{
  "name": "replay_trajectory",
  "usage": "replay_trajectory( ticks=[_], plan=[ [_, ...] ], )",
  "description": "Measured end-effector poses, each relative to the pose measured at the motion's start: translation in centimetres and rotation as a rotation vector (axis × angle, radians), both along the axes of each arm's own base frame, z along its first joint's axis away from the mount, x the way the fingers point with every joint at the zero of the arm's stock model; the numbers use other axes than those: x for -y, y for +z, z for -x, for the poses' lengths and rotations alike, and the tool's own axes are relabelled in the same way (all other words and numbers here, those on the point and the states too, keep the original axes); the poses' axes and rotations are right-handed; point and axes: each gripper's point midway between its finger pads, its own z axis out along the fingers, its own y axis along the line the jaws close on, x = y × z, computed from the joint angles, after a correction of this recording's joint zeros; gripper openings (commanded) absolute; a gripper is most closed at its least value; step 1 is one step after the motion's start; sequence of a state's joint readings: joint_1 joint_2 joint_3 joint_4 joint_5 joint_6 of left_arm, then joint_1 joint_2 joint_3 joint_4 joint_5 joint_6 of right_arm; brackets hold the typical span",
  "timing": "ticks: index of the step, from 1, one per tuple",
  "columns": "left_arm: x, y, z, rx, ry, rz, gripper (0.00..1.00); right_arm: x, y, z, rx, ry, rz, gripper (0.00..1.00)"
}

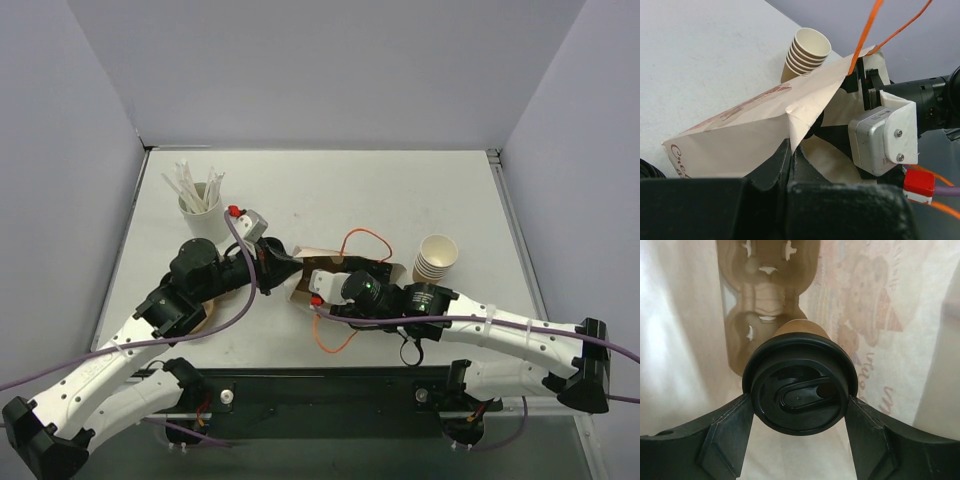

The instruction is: Pack the takeout coffee

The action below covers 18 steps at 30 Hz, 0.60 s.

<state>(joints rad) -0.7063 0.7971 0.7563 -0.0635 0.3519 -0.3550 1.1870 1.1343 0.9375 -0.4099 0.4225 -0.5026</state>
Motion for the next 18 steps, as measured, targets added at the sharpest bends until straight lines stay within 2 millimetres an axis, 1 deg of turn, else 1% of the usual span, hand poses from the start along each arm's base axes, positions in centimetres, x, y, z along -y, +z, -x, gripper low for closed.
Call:
replay_trajectory(
  ticks=[5, 9, 14, 16, 18],
  plan=[
    [1.2, -0.1, -1.2, 0.018, 0.008, 0.009, 0.0, 1.3, 1.6, -2.1, 0.044, -0.046, 0.019, 0.46],
    [2.0, 0.3, -1.8, 0.039, 0.012, 0.026, 0.0, 1.9, 2.5, -3.0, 0.067, -0.062, 0.025, 0.46],
    [2.2, 0.2, -2.0, 0.044, 0.008, 0.024, 0.0, 2.2, 2.8, -2.6, 0.061, -0.051, -0.006, 0.45],
    [2.1, -0.2, -1.8, 0.045, 0.008, 0.019, 0.0, 2.6, 2.3, -1.9, 0.054, -0.039, -0.015, 0.45],
    [1.7, -1.1, -1.5, 0.038, 0.007, 0.003, 0.0, 3.0, 1.3, -1.1, 0.037, -0.026, -0.009, 0.45]
  ],
)
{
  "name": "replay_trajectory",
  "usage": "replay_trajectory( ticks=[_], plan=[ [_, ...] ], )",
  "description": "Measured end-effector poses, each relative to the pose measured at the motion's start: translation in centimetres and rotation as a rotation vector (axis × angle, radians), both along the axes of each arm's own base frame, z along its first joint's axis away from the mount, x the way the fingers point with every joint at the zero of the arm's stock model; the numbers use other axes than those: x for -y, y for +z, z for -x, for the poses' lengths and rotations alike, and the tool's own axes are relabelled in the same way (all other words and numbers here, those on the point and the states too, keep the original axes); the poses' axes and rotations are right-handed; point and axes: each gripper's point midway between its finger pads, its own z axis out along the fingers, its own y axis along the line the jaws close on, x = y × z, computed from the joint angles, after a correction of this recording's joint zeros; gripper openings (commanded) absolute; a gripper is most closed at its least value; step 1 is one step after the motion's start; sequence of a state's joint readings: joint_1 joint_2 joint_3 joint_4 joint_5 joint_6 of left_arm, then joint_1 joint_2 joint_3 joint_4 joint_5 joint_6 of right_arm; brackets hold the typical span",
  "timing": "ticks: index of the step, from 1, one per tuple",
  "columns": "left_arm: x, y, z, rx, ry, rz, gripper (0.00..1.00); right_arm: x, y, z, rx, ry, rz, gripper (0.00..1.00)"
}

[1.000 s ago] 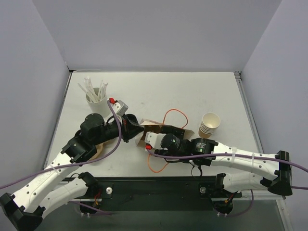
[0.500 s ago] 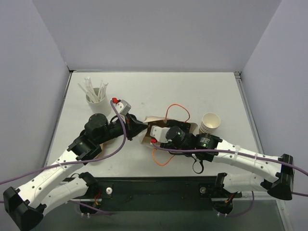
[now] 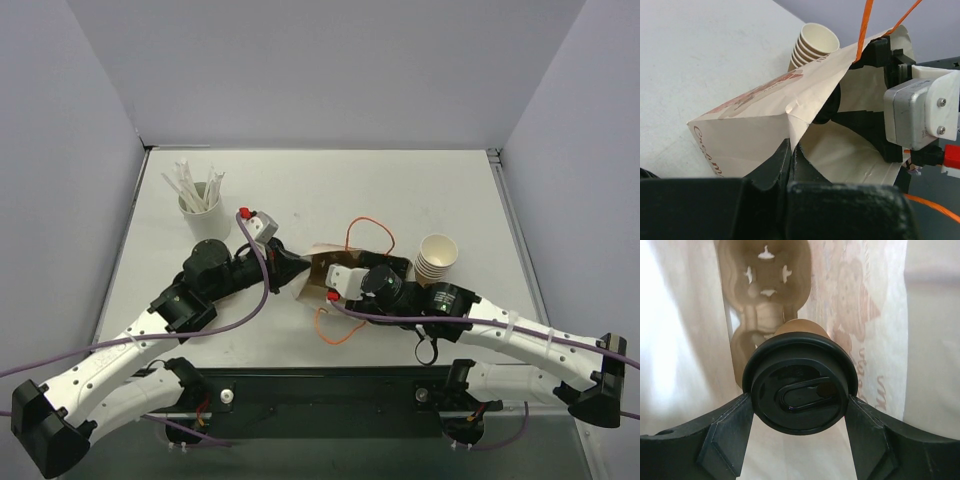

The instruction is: Pack the takeout coffee

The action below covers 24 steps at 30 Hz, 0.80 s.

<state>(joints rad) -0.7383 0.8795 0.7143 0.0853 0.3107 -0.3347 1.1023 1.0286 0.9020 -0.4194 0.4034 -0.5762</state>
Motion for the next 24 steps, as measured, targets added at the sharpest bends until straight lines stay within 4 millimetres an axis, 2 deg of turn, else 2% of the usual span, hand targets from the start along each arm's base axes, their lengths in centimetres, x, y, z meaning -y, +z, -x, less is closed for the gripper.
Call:
replay_trajectory(
  ticks=[4, 10, 13, 16, 20, 24],
  plan=[
    [-0.4, -1.9, 0.6, -0.048, -0.001, -0.039, 0.0, 0.2, -1.6, 0.9, -0.023, 0.021, 0.034, 0.45],
    [-0.7, -2.6, 1.8, -0.083, -0.007, -0.057, 0.0, -0.1, -2.3, 1.3, -0.026, 0.036, 0.054, 0.44],
    [-1.2, -3.0, 2.1, -0.082, 0.024, -0.066, 0.0, -0.5, -2.6, 0.8, -0.007, 0.033, 0.077, 0.43],
    [-1.7, -3.0, 1.4, -0.068, 0.071, -0.077, 0.0, -0.9, -3.2, -0.2, 0.01, 0.027, 0.103, 0.43],
    [-2.3, -3.1, 0.5, -0.049, 0.126, -0.089, 0.0, -0.6, -4.0, -1.6, 0.025, 0.01, 0.128, 0.44],
    [-2.5, -3.1, 0.6, -0.04, 0.14, -0.078, 0.0, -0.7, -4.4, -2.3, 0.032, 0.01, 0.133, 0.44]
  ],
)
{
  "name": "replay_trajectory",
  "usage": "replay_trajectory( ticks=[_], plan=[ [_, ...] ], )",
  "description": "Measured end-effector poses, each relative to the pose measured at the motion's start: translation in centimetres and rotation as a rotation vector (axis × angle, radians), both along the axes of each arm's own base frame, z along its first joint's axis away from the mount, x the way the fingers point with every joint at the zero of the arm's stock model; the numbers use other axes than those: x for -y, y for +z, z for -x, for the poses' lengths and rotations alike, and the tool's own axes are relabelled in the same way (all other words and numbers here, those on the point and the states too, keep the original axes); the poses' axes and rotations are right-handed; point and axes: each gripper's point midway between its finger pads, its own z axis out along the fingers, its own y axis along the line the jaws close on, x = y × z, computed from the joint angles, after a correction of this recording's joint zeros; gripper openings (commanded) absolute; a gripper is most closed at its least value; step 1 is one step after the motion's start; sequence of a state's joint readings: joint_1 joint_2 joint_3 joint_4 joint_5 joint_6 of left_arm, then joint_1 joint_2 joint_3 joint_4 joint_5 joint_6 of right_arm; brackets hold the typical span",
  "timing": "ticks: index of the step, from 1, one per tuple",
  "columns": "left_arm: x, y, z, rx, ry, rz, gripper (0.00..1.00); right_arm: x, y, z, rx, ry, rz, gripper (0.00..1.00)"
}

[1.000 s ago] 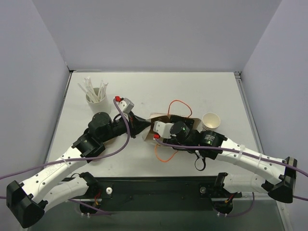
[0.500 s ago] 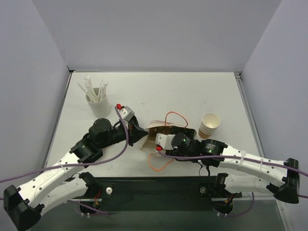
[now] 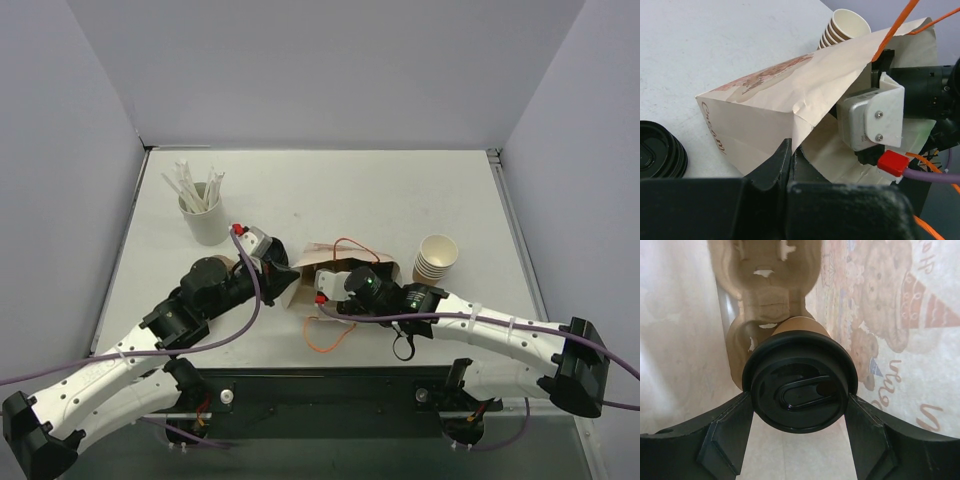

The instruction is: Pack the takeout coffee

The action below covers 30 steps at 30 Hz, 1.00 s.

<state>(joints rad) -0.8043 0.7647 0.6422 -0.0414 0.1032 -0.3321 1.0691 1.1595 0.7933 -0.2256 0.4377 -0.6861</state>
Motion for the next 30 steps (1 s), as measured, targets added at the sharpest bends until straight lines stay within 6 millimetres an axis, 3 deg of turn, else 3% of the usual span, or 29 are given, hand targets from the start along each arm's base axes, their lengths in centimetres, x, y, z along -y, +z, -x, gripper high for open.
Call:
replay_trajectory(
  ticks=[6, 18, 30],
  plan=[
    [0.5, -0.4, 1.2, 0.014, -0.031, 0.021, 0.0, 0.5, -0.8, -0.3, -0.002, -0.011, 0.003, 0.44],
    [0.4, -0.5, 1.0, 0.025, -0.023, 0.02, 0.0, 0.6, -1.0, -0.9, 0.005, -0.012, 0.005, 0.43],
    [0.5, -0.8, 0.9, 0.027, -0.025, 0.004, 0.0, -0.2, 0.8, -0.7, -0.03, -0.003, -0.031, 0.42]
  ],
)
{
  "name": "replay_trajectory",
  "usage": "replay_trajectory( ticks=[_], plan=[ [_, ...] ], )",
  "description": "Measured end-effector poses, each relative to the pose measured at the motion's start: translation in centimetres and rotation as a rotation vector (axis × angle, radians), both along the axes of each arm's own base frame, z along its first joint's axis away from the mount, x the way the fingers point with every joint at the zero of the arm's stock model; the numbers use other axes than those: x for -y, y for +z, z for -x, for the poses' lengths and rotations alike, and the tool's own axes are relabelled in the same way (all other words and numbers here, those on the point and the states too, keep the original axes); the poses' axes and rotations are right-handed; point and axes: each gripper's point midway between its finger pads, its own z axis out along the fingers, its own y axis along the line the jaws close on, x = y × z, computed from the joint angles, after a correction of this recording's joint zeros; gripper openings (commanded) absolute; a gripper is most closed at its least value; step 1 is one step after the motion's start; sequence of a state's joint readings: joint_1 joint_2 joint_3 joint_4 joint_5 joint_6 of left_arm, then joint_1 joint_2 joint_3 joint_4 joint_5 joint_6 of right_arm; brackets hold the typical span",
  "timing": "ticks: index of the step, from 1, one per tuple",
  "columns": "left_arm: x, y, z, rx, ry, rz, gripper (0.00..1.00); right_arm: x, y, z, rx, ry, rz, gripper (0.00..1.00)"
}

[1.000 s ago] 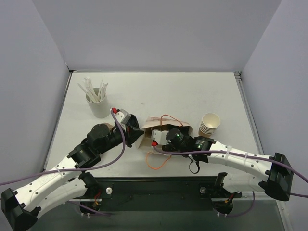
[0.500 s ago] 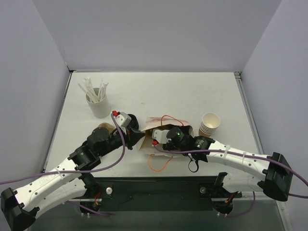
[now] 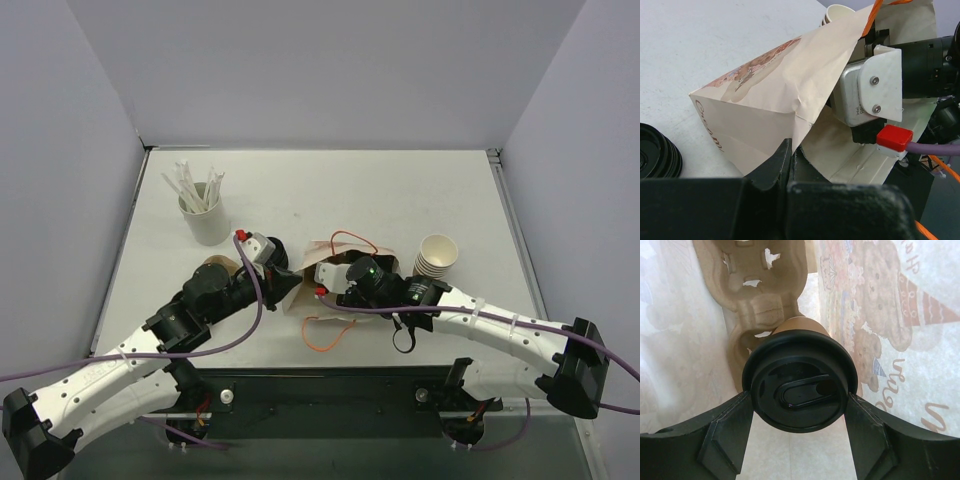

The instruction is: Pack the takeout coffee

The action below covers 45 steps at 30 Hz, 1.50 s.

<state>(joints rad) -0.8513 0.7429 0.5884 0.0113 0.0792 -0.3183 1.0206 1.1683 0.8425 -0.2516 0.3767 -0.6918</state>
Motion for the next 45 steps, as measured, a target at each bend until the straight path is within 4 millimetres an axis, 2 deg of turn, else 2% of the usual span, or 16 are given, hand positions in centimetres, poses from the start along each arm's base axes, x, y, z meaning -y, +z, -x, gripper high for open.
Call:
replay_trajectory(
  ticks=[5, 11, 15, 20, 26, 33, 45],
  plan=[
    [0.1, 0.0, -0.1, 0.001, 0.0, -0.003, 0.0, -0.2, -0.1, 0.4, -0.024, 0.004, -0.016, 0.42],
    [0.1, -0.1, -0.1, 0.001, -0.001, -0.01, 0.0, -1.4, 0.3, 1.1, -0.077, 0.048, -0.064, 0.42],
    [0.1, -0.2, -0.1, -0.003, -0.002, -0.016, 0.0, -2.1, -0.3, 2.2, -0.118, 0.083, -0.073, 0.42],
    [0.2, -0.2, -0.2, -0.006, -0.002, -0.019, 0.0, -2.5, -0.7, 2.4, -0.134, 0.098, -0.069, 0.42],
    [0.2, -0.3, -0.1, -0.012, -0.006, -0.025, 0.0, -3.2, -1.7, 2.0, -0.133, 0.107, -0.033, 0.41],
    [0.1, -0.8, 0.0, -0.032, -0.006, -0.047, 0.0, -3.9, -2.2, 1.0, -0.055, 0.097, 0.001, 0.4],
    [0.0, -1.1, 0.1, -0.046, -0.005, -0.057, 0.0, -2.3, -3.0, -0.1, 0.034, 0.017, 0.037, 0.4]
  ],
)
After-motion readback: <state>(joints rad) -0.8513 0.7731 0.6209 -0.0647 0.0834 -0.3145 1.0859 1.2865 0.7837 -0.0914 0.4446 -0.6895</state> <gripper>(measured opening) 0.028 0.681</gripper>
